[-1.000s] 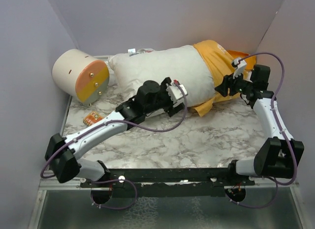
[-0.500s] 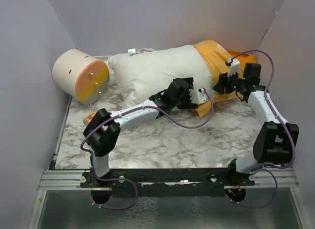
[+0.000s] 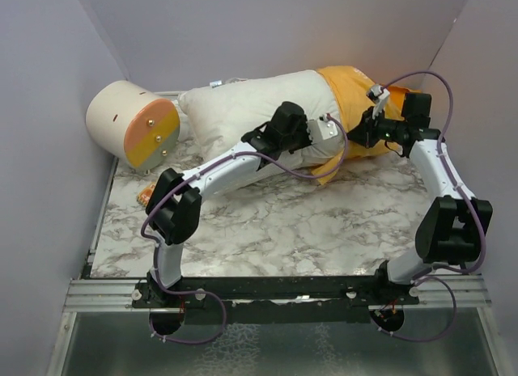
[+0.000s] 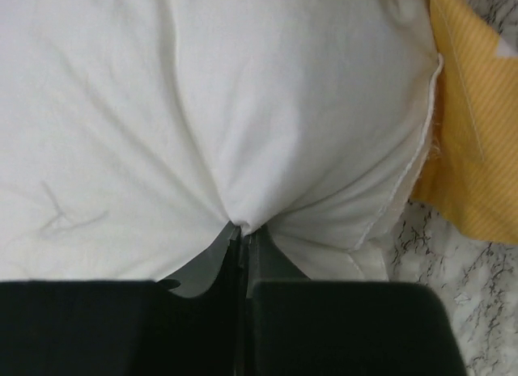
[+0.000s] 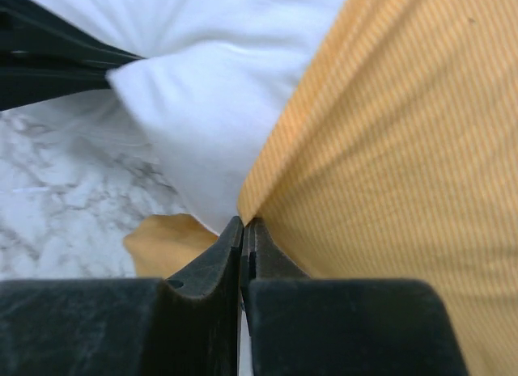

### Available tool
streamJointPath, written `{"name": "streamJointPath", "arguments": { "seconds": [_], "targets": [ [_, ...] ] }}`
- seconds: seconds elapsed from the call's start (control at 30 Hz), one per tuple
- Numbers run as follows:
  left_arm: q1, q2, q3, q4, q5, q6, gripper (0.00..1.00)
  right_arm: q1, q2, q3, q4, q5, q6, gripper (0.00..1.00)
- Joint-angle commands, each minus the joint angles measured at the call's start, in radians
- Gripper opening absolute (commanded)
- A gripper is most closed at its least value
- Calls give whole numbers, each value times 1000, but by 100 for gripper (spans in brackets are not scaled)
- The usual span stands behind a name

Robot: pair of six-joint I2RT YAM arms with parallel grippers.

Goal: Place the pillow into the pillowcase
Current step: Stuff the pillow into the pillowcase.

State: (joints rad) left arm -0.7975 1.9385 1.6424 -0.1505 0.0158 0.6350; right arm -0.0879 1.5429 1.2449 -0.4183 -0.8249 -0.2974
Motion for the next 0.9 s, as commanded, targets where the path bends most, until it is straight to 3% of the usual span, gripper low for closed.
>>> {"name": "streamJointPath", "arguments": {
  "seconds": [0.0, 0.13, 0.27, 0.47, 0.6, 0.77, 0.87],
  "targets": [
    [34, 14, 103, -67, 304, -188, 0, 73, 37, 163, -103, -407, 32, 1],
    [35, 39, 189, -74, 396, -275, 0, 165, 118, 297, -122, -487, 119, 1],
    [52, 66, 224, -60, 454, -380, 0, 201, 183, 326, -123, -424, 188, 1],
    [111, -17, 169, 29, 579, -560, 0, 68, 197, 225, -109, -289, 155, 1],
    [109, -68, 203, 38, 636, -632, 0, 36, 169, 313, -104, -262, 172, 1],
    [85, -76, 291, -1, 602, -666, 0, 80, 200, 541, -136, -344, 230, 1],
    [97, -62, 306, -4, 536, -691, 0, 184, 178, 538, -182, -377, 192, 1]
  ]
}}
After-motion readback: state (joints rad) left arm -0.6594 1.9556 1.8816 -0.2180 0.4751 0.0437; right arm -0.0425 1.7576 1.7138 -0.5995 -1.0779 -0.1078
